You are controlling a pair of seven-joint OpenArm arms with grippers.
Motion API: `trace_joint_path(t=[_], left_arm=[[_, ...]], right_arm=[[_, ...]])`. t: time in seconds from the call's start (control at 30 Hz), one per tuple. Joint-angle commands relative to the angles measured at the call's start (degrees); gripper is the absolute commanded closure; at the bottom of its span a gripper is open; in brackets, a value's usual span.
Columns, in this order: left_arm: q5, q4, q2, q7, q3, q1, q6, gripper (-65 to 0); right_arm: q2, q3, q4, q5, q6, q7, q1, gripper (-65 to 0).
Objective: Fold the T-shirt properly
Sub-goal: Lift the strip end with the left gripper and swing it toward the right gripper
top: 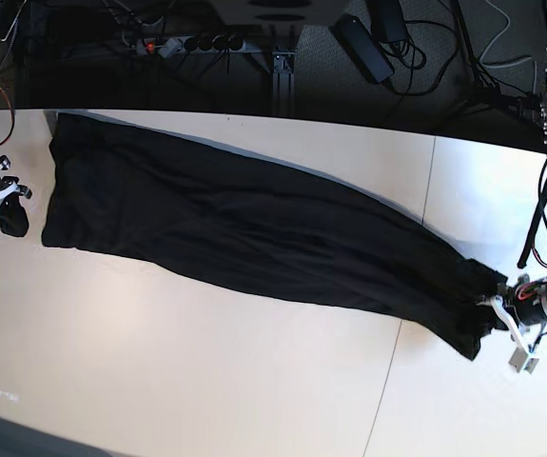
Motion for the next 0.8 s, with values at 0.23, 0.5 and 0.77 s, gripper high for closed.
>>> trace_joint_path(t=[0.23,0.5,0.77], left_arm=[[-1.6,9.6,-2.0,3.5,10.2,-6.9,0.2,0.0],[-3.5,33.9,-0.8,13.8,21.4,-3.7,3.6,0.0],[-3.0,38.6,8.7,13.8,25.1,0.9,4.4,0.0]], right_arm=[[1.3,0.6,0.9,1.1,3.9,0.7,0.5,0.0],[1.3,0.6,0.9,1.1,3.9,0.7,0.5,0.0],[1.3,0.6,0.9,0.5,3.9,0.7,0.5,0.0]])
